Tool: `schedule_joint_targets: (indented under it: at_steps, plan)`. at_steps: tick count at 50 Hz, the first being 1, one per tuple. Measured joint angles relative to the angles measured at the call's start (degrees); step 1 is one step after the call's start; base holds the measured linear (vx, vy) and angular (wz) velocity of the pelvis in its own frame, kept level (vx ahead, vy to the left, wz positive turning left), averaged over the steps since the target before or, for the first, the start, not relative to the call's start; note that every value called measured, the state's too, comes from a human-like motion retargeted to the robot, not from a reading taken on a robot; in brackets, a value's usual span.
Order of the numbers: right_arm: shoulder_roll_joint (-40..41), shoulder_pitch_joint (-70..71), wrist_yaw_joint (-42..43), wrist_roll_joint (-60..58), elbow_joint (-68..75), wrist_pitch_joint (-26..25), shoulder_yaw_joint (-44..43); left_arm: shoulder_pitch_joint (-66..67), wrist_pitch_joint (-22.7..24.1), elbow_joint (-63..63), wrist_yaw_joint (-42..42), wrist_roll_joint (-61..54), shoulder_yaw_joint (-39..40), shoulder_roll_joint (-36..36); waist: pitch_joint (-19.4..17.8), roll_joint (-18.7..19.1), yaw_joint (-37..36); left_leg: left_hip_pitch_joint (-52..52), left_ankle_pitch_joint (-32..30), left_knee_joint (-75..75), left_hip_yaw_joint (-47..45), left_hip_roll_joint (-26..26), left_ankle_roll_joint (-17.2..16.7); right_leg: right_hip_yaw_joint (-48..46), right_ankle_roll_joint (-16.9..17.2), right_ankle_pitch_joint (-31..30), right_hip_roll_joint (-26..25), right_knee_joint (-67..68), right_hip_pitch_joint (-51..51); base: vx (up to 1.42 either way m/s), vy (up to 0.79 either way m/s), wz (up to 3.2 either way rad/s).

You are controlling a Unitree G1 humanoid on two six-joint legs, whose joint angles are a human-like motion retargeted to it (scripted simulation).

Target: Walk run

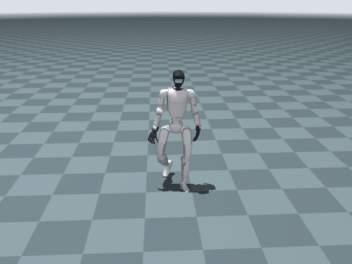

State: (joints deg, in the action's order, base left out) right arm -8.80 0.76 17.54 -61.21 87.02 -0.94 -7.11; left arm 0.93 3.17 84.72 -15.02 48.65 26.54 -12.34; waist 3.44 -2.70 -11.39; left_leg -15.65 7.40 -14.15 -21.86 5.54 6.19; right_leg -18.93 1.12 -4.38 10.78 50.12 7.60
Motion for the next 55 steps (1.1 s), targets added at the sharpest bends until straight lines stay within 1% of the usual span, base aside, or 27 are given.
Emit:
schedule_joint_targets:
  at_steps: [2,5,8,10,13,14,15,18,21,22,23,25,26,28,30,32,33,35,37,40,43,45,47,50,52,53,55]
  plan:
    - [0.2,-0.9,-0.4,1.8,0.6,-0.1,-1.5,-2.0,0.7,-0.8,0.7,-0.4,-2.2,-1.6,-0.5,-0.6,1.8,3.1,0.1,2.9,-1.5,-1.8,0.3,-0.2,0.8,3.6,1.2,3.1,5.6,0.43,0.05,0.27]
    - [0.7,-2.6,-1.7,4.8,1.5,0.2,-3.9,-4.8,2.0,-2.5,1.4,-0.7,-4.8,-3.1,-1.1,-1.0,4.8,6.5,0.4,5.8,0.2,-4.5,0.2,-2.8,0.8,9.0,1.8,0.0,11.8,0.47,0.04,0.58]
    - [0.9,-4.1,-3.4,6.4,2.3,0.0,-5.0,-7.0,3.7,-5.0,0.2,-1.3,-5.8,-3.5,-1.7,-1.4,7.1,9.8,1.5,7.5,1.2,-6.4,-0.4,-6.1,-1.1,11.8,1.2,-13.2,14.9,0.48,0.02,0.42]
    - [0.9,-4.6,-4.2,6.6,3.0,-0.3,-5.3,-8.4,5.5,-6.8,-1.7,-2.1,-6.7,-4.0,-2.3,-2.6,8.5,12.0,2.4,8.5,1.9,-8.6,-0.6,-6.3,-1.4,11.5,0.3,-24.0,16.4,0.43,-0.03,0.45]
    - [1.3,-5.2,-5.0,6.3,4.4,-0.6,-5.4,-10.0,7.8,-9.3,-3.5,-1.8,-7.9,-4.6,-3.4,-3.9,9.3,16.0,3.7,10.1,3.2,-10.8,-1.2,-0.3,-2.8,13.2,-2.8,-35.7,19.0,0.53,-0.07,0.42]
    - [1.3,-5.5,-5.2,6.0,4.9,-0.7,-5.4,-10.3,8.2,-9.7,-3.6,-1.5,-8.5,-4.6,-3.6,-3.9,9.2,17.5,4.2,10.6,3.7,-11.1,-1.4,1.0,-2.7,13.4,-3.4,-37.9,19.3,0.58,-0.07,0.37]
    - [1.3,-5.9,-5.5,5.7,5.3,-0.7,-5.3,-10.5,8.4,-9.9,-3.6,-1.2,-9.2,-4.6,-3.8,-3.8,9.0,19.1,4.6,11.0,4.2,-11.4,-1.7,1.6,-2.2,13.6,-3.9,-39.5,19.4,0.68,-0.08,0.40]
    - [1.1,-6.1,-6.0,3.0,6.1,-0.8,-6.1,-10.0,7.9,-9.6,-3.4,0.2,-10.0,-3.2,-3.8,-3.2,8.6,22.2,5.8,11.0,5.3,-11.6,-3.1,1.8,-5.4,9.5,-3.9,-36.7,19.1,0.67,-0.06,0.35]
    - [1.2,-5.9,-5.3,1.4,6.0,-1.0,-6.3,-7.5,7.4,-8.3,-3.5,1.9,-8.5,-1.7,-2.8,-2.3,10.3,23.9,6.1,9.3,6.7,-11.4,-4.8,-0.7,-7.4,4.1,-2.7,-33.6,18.2,0.66,-0.09,0.47]
    - [1.3,-5.9,-5.0,1.5,5.8,-0.9,-6.3,-6.5,7.0,-7.6,-3.5,2.6,-8.1,-1.4,-2.5,-1.7,10.8,24.3,5.5,8.5,7.2,-11.1,-5.6,-1.3,-8.2,3.9,-2.6,-32.3,17.9,0.63,-0.08,0.47]
    - [1.3,-5.8,-4.7,2.0,5.7,-0.8,-6.5,-5.4,6.5,-6.8,-3.3,3.4,-7.8,-1.0,-2.1,-1.2,10.7,24.7,4.3,7.6,7.4,-10.7,-6.6,-0.8,-8.4,5.5,-2.5,-30.1,17.7,0.69,-0.11,0.42]
    - [1.6,-5.7,-4.5,3.3,5.4,-0.7,-7.0,-3.0,4.8,-5.0,-2.5,5.4,-6.7,-0.1,-1.7,-0.3,10.9,25.1,0.1,4.9,8.8,-9.8,-9.3,-0.2,-8.6,7.5,-3.0,-29.6,15.4,0.71,-0.12,0.41]
    - [1.7,-5.5,-4.4,4.0,5.4,-0.8,-7.0,-1.8,3.8,-3.9,-1.8,6.3,-5.8,0.4,-1.4,-0.3,10.5,25.0,-3.2,3.0,8.7,-10.0,-10.7,-2.0,-8.7,8.0,-2.9,-31.3,13.1,0.70,-0.14,0.24]
    - [1.7,-4.8,-4.3,5.2,5.5,-1.1,-7.0,0.4,2.1,-1.5,-0.7,7.6,-4.3,1.3,-1.0,-1.4,9.9,24.3,-10.5,-2.2,5.1,-9.4,-12.3,-3.0,-8.1,8.8,-1.8,-34.3,9.1,0.62,-0.11,0.15]
    - [1.7,-3.7,-4.6,5.6,5.2,-1.2,-6.7,2.3,0.9,0.4,-0.7,8.2,-3.2,1.7,-0.7,-3.4,9.1,21.1,-17.3,-10.9,1.8,-9.3,-13.6,-2.2,-6.8,9.6,0.5,-35.9,6.6,0.45,-0.07,0.16]
    - [1.2,-2.1,-5.4,5.0,4.3,-1.4,-6.0,3.6,0.2,1.7,-1.5,8.6,-2.5,1.6,-0.4,-5.3,8.6,15.3,-19.4,-22.5,0.6,-9.3,-14.5,-2.1,-6.0,10.7,2.9,-36.5,5.4,0.48,-0.10,0.34]
    - [0.8,-1.3,-5.8,4.5,3.6,-1.6,-5.6,4.1,-0.1,2.2,-1.9,8.8,-2.3,1.5,-0.4,-5.9,8.6,12.1,-17.9,-28.1,0.6,-8.7,-14.2,-2.6,-5.8,11.2,3.7,-36.9,4.7,0.43,-0.08,0.46]
    - [0.0,0.6,-5.9,3.2,2.1,-2.2,-4.5,4.6,-0.6,3.0,-1.8,8.9,-1.8,1.4,-0.9,-6.2,8.3,6.7,-13.7,-36.7,-2.2,-5.0,-11.0,-3.4,-5.9,12.1,3.9,-37.5,3.5,0.29,-0.05,0.29]
    - [-0.4,2.8,-4.6,2.2,0.4,-3.1,-3.3,4.6,-1.1,3.5,-0.8,8.8,-0.8,1.6,-1.4,-5.7,8.0,2.3,-11.2,-39.2,-4.6,-0.8,-9.1,-3.8,-6.0,12.6,2.9,-38.3,2.5,0.19,-0.03,-0.03]
    - [-0.6,4.8,-1.8,1.9,-2.0,-3.6,-1.9,5.0,-1.1,3.6,0.1,8.9,-0.2,1.9,-1.4,-4.7,6.7,-2.9,-8.1,-33.1,-5.7,1.1,-9.6,-3.5,-6.1,13.1,0.7,-40.0,1.2,0.27,-0.05,-0.28]
    - [-0.5,5.7,-1.1,2.7,-4.9,-2.4,-1.5,4.9,-0.5,2.9,-0.2,9.4,-0.7,1.9,-1.7,-3.5,4.5,-6.0,-5.8,-20.0,-6.1,0.5,-8.6,-3.1,-5.9,13.8,-1.8,-41.5,-0.6,0.35,-0.04,-0.40]
    - [-0.3,6.1,-1.7,2.9,-7.2,-2.3,-1.1,4.3,-0.3,2.4,-0.2,9.2,-1.0,2.1,-2.5,-2.1,3.2,-7.5,-6.7,-10.1,-2.6,-0.9,-8.4,-2.5,-5.9,14.2,-4.3,-42.8,-2.4,0.28,0.00,-0.55]
    - [-0.3,6.4,-2.0,2.2,-8.9,-3.7,-0.6,3.3,-0.4,2.4,-0.1,8.7,-1.2,2.2,-3.3,-0.9,2.5,-8.6,-8.5,-2.5,3.9,-2.6,-9.9,-1.8,-5.7,14.8,-6.4,-44.0,-4.6,0.42,0.06,-0.58]
    - [-0.2,5.9,-1.3,0.5,-9.0,-5.6,0.4,2.5,-0.5,2.2,-1.4,8.6,-1.5,2.2,-3.8,-0.7,1.8,-9.0,-12.4,4.2,9.9,-4.8,-9.9,-0.2,-4.9,15.9,-7.5,-45.7,-7.9,0.39,0.05,-0.52]
    - [0.1,5.0,-1.8,-0.1,-8.4,-6.4,0.6,1.8,-0.5,1.7,-2.8,8.8,-2.1,1.9,-3.6,-0.9,2.3,-8.4,-14.6,4.5,10.6,-6.1,-7.3,-0.2,-4.1,16.6,-7.9,-46.9,-10.3,0.47,0.09,-0.08]
    - [0.2,4.3,-2.8,-0.2,-8.1,-6.6,0.5,1.4,-0.4,1.3,-3.2,9.0,-2.6,1.6,-3.4,-1.0,2.7,-8.2,-15.9,3.8,10.8,-6.8,-5.0,-0.6,-3.6,17.1,-7.9,-47.4,-11.5,0.55,0.12,0.14]
    - [0.5,2.4,-6.1,-0.1,-7.3,-6.2,-0.2,0.8,-0.1,0.4,-3.2,9.4,-3.9,1.3,-2.6,-1.1,2.8,-7.3,-14.5,2.8,8.2,-6.9,-2.0,-1.1,-2.5,17.9,-8.0,-47.8,-13.4,0.57,0.11,0.08]
